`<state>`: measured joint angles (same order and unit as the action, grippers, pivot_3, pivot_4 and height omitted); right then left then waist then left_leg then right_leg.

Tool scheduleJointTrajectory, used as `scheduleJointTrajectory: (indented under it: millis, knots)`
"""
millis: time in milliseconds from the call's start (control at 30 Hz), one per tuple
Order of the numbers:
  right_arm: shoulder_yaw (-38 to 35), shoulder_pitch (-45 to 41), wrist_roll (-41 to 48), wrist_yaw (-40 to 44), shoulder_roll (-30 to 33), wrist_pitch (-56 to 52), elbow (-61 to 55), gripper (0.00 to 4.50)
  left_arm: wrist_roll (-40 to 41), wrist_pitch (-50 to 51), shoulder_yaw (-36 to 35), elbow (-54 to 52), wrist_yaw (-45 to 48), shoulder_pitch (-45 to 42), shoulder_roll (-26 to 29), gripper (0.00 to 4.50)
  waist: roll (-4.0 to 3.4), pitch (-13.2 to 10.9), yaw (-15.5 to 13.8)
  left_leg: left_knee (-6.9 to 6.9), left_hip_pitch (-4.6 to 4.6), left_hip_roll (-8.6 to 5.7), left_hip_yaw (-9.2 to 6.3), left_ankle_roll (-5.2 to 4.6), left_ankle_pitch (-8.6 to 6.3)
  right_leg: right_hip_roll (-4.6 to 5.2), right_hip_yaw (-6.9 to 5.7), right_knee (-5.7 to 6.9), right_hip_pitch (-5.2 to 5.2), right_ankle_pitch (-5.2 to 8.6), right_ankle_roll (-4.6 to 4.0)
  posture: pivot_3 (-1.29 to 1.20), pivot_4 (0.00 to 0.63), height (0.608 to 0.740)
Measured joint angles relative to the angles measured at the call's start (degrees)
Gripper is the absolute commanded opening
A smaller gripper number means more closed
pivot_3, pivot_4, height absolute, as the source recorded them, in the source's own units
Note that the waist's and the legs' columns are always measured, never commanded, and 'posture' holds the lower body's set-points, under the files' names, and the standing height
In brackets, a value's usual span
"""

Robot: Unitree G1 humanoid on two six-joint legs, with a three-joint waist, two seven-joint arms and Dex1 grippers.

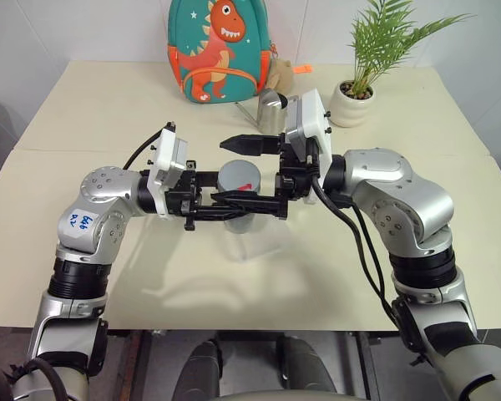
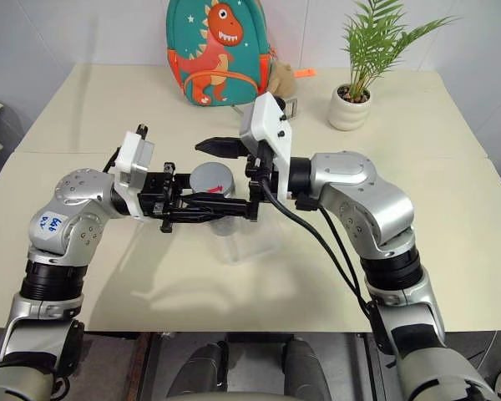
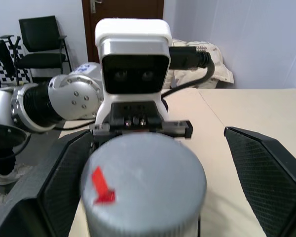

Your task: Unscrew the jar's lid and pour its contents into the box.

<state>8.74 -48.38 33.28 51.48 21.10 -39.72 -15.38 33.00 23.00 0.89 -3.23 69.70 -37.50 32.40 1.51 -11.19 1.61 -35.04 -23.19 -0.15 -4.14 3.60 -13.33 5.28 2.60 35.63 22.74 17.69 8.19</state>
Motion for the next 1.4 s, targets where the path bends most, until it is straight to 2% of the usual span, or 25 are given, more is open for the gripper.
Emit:
scheduleJointTrajectory:
  millis: [300,733,1400]
  knots:
    - [0.24,-0.08,-0.65,-2.15,-1.42,-0.41,0.1,4.47,-0.03,-0.55,0.19,0.97,0.34,-0.09,-0.9,1.97,0.0,0.0,0.0,0.0,0.0,0.0,0.0,0.0,0.0,0.0,0.0,0.01,0.01,0.0,0.0,0.0,0.15,0.74]
    - [-0.72,0.3,0.16,-1.76,5.18,-0.56,-1.78,4.47,-0.06,-0.06,-0.92,1.82,-0.75,0.21,0.14,1.97,0.0,0.0,-0.04,0.0,0.0,0.0,0.0,0.0,0.0,0.01,0.0,-0.01,0.01,0.0,0.0,0.0,0.15,0.74]
    - [-7.65,5.2,5.24,-3.59,14.31,-7.8,-9.23,4.47,-0.05,-0.65,-2.03,1.98,0.43,0.26,0.31,1.97,0.0,0.0,-0.05,0.0,-0.01,0.0,0.0,-0.01,0.0,0.0,0.01,-0.03,0.0,0.0,0.0,0.0,0.15,0.74]
